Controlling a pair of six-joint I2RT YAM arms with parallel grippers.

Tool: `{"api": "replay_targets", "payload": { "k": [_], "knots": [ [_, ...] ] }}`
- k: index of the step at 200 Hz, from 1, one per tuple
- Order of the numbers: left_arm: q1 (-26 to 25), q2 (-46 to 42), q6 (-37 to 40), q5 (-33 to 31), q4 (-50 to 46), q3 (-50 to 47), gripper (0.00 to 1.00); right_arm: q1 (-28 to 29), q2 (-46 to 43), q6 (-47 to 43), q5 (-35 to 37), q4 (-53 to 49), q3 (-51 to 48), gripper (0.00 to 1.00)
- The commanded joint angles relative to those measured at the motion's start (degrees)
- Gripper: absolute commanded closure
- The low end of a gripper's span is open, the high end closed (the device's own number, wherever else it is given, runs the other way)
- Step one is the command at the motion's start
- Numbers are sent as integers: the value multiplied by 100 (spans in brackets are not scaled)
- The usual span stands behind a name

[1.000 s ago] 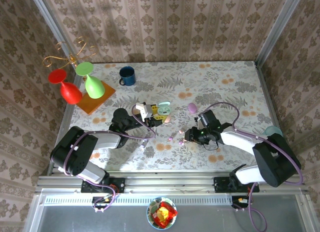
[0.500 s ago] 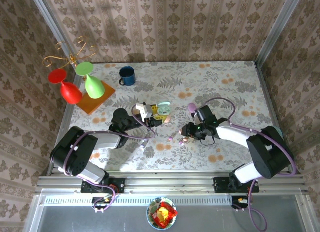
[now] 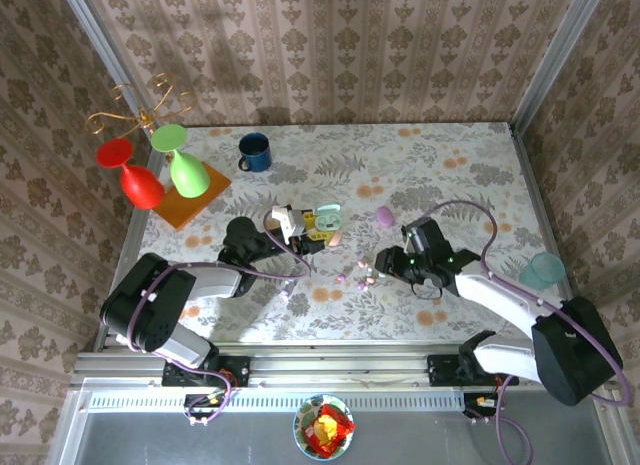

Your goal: Insert the wireless bluetooth earbuds into the charging case

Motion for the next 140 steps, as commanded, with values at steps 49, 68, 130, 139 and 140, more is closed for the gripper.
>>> {"api": "replay_targets", "payload": {
  "k": [49, 68, 130, 139, 140],
  "knots": [
    [80, -14, 46, 156, 169, 5, 77, 28, 512, 873, -178, 869, -445, 59],
    [89, -66, 31, 174, 169, -47, 77, 33, 797, 889, -251, 1029, -331, 60],
    [98, -84, -62, 190, 167, -104, 77, 4, 1153, 756, 186, 1070, -87, 63],
    [96, -62, -84, 224, 163, -77, 77, 7, 1153, 745, 267, 1047, -45, 63],
    [93, -51, -86, 223, 162, -76, 77, 9, 1153, 743, 277, 1047, -43, 63]
  ]
}}
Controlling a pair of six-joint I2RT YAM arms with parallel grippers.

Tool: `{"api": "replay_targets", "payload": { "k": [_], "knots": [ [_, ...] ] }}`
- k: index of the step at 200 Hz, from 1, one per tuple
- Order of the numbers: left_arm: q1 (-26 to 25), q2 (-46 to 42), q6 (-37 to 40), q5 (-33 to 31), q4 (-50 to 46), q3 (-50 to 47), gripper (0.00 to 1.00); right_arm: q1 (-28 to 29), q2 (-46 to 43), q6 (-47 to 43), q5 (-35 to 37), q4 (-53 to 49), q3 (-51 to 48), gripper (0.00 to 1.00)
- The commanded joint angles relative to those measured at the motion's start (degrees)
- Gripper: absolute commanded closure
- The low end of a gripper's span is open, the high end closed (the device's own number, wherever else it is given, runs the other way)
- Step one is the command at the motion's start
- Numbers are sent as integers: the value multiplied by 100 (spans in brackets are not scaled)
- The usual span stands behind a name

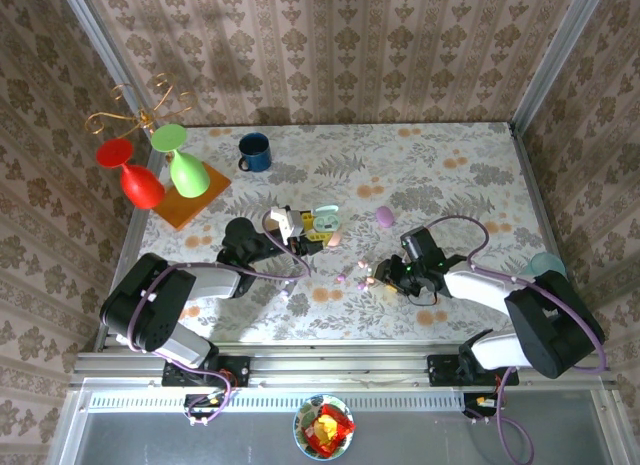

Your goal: Insert the wireless bluetooth earbuds into the charging case

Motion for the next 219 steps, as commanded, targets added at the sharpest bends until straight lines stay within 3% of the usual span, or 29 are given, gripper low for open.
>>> {"api": "replay_targets", "payload": {
  "k": [1, 92, 160, 219],
  "knots": [
    [27, -44, -92, 184, 159, 5, 77, 16, 161, -57, 477, 264, 210, 63],
    [34, 62, -108, 256, 167, 116, 77, -92, 582, -439, 529, 42, 644, 63],
    [34, 118, -85, 258, 167, 133, 77, -342, 26, -361, 435, 123, 346, 63],
    [34, 199, -89, 329, 167, 215, 77, -537, 108, -273, 2, 411, 211, 67]
  ]
}}
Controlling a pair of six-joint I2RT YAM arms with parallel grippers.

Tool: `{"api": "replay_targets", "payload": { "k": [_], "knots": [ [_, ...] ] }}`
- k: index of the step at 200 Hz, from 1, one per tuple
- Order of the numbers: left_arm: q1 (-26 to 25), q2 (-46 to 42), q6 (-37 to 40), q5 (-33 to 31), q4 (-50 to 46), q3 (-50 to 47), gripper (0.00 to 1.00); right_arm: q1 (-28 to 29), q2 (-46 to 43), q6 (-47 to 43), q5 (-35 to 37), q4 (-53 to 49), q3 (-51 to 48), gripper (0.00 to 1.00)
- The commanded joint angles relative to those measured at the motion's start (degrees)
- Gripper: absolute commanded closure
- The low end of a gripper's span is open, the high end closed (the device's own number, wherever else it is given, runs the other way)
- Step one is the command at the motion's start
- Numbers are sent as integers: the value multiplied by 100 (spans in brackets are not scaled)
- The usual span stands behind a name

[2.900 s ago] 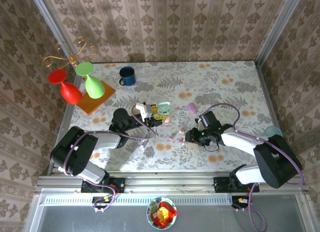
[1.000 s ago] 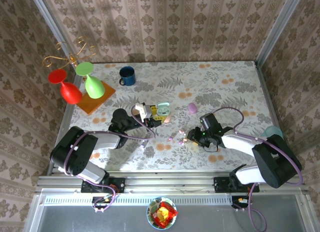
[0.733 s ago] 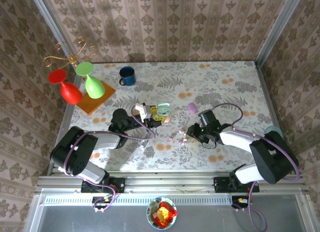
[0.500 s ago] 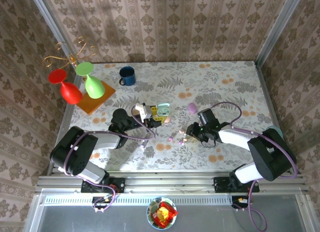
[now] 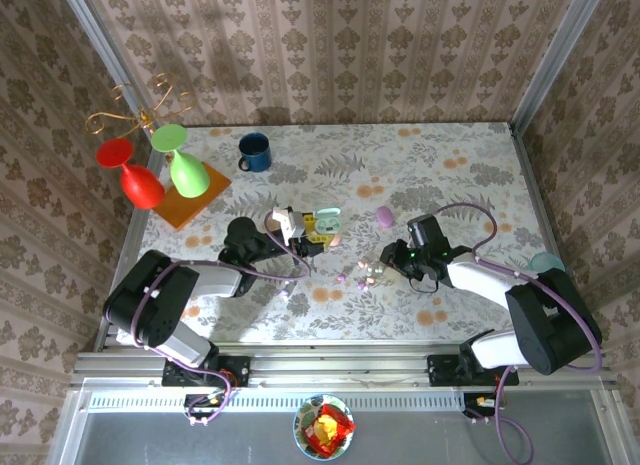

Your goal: Insert the wireless bluetooth earbuds into the charging case

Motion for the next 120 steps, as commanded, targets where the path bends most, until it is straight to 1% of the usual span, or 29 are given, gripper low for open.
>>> {"api": "replay_targets", "payload": {
  "k": [1, 18, 22, 46, 92, 120],
  "knots": [
    [39, 41, -87, 173, 171, 176, 77, -36, 40, 85, -284, 237, -112, 67],
    [34, 45, -101, 197, 171, 184, 78, -36, 89, 144, -430, 379, -134, 67],
    [34, 40, -104, 199, 171, 189, 78, -35, 252, 171, -460, 443, -156, 67],
    [34, 36, -121, 210, 171, 184, 78, -36, 417, 311, -606, 757, -269, 67],
    [34, 37, -121, 203, 171, 192, 78, -36, 520, 297, -603, 798, -310, 67],
    [29, 51, -124, 204, 171, 194, 78, -36, 510, 311, -617, 807, -314, 68]
  ]
}}
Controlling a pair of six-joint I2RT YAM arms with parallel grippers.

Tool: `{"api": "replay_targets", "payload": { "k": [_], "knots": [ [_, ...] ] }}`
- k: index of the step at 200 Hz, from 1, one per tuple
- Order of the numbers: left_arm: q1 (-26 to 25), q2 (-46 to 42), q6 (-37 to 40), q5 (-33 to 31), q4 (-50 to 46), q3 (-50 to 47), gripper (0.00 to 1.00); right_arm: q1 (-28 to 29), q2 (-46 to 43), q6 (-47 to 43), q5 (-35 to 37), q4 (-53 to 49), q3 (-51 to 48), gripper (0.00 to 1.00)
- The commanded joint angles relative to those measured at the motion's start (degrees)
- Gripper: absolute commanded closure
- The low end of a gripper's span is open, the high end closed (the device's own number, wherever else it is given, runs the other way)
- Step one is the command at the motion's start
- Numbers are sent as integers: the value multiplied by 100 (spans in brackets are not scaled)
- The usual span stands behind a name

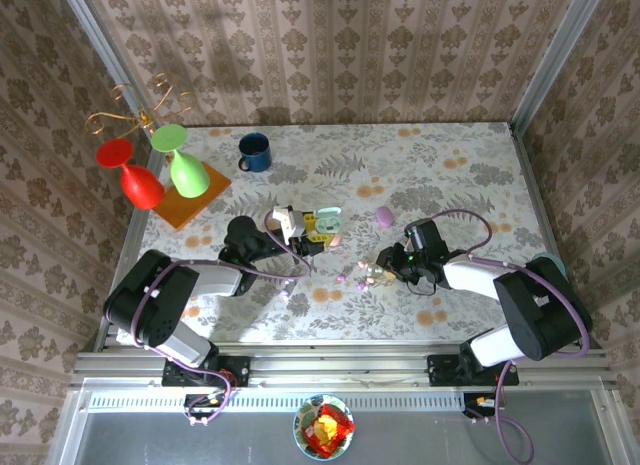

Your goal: Insert the wireless bluetooth earbuds into the charging case

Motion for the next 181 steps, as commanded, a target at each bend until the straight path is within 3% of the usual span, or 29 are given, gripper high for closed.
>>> {"api": "replay_targets", "payload": {
  "k": [1, 102, 181],
  "knots": [
    [27, 44, -123, 141, 169, 139, 78, -12, 54, 75, -69, 77, -85, 68],
    [21, 55, -126, 148, 169, 129, 78, -11, 224, 27, -65, 140, -129, 71],
    [21, 84, 23, 29, 169, 32, 78, -16, 135, -255, 104, -331, 116, 79]
  ]
}}
